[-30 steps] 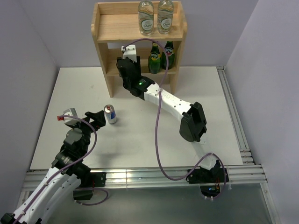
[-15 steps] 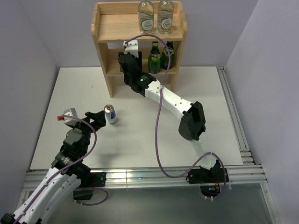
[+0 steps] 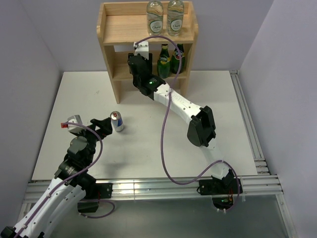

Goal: Place and organize the beverage onto the shelf

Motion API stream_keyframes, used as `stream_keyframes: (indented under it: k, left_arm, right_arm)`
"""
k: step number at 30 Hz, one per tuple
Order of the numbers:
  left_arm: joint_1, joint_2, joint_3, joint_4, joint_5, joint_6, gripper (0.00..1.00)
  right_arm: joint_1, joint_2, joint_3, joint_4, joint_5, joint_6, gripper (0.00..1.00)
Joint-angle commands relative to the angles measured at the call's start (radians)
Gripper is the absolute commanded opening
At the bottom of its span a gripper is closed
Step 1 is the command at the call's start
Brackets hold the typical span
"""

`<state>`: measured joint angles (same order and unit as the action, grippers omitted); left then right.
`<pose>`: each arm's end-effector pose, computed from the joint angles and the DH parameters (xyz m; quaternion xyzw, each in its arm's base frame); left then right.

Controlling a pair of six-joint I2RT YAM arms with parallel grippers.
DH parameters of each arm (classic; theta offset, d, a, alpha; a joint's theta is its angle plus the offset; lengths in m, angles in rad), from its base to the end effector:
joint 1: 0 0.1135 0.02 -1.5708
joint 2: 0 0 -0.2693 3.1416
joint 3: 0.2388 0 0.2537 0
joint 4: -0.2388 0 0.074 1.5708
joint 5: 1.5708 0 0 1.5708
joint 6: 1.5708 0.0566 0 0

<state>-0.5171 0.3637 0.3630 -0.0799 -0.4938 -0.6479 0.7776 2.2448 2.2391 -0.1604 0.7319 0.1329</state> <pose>0.1335 -0.0450 0.2592 -0.2119 0.7004 -0.2117 0.6479 0.4181 0.3585 0.3633 -0.0065 0.7493 0.0199 0.6619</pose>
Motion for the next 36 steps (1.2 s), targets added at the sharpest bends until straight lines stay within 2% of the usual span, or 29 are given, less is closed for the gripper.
stream_keyframes:
  k: [1, 2, 5, 6, 8, 9, 12, 29, 34, 36]
  left_arm:
    - [-0.003, 0.011, -0.001, 0.026, 0.009, -0.002, 0.99]
    - [-0.004, 0.012, -0.002, 0.031, 0.009, -0.002, 0.99]
    - [-0.003, 0.017, -0.002, 0.032, 0.009, -0.002, 0.99]
    - [-0.003, 0.017, -0.002, 0.032, 0.008, -0.002, 0.99]
    - [-0.004, 0.018, -0.002, 0.032, 0.008, -0.002, 0.99]
    - [-0.003, 0.020, -0.002, 0.032, 0.008, -0.002, 0.99]
    - [-0.004, 0.021, -0.004, 0.035, 0.008, -0.002, 0.99]
    - [-0.003, 0.027, -0.004, 0.042, 0.004, -0.001, 0.99]
    - [-0.003, 0.034, -0.002, 0.045, 0.004, -0.001, 0.99]
    - [-0.004, 0.035, -0.001, 0.040, 0.001, -0.001, 0.99]
  right_arm:
    - [-0.017, 0.004, 0.062, 0.108, 0.009, -0.004, 0.00]
    - [-0.018, 0.004, 0.060, 0.113, 0.009, -0.004, 0.01]
    - [-0.018, 0.012, 0.060, 0.122, 0.008, -0.006, 0.21]
    - [-0.018, 0.012, 0.057, 0.127, 0.008, -0.006, 0.41]
    - [-0.020, 0.012, 0.050, 0.130, 0.008, -0.004, 0.56]
    - [-0.018, 0.010, 0.047, 0.130, 0.006, -0.001, 0.70]
    - [-0.018, 0.010, 0.044, 0.128, 0.003, 0.001, 1.00]
    - [-0.015, -0.043, -0.029, 0.127, 0.006, 0.020, 1.00]
    - [0.031, -0.160, -0.168, 0.157, 0.020, 0.021, 1.00]
    - [0.051, -0.201, -0.238, 0.219, 0.043, 0.004, 1.00]
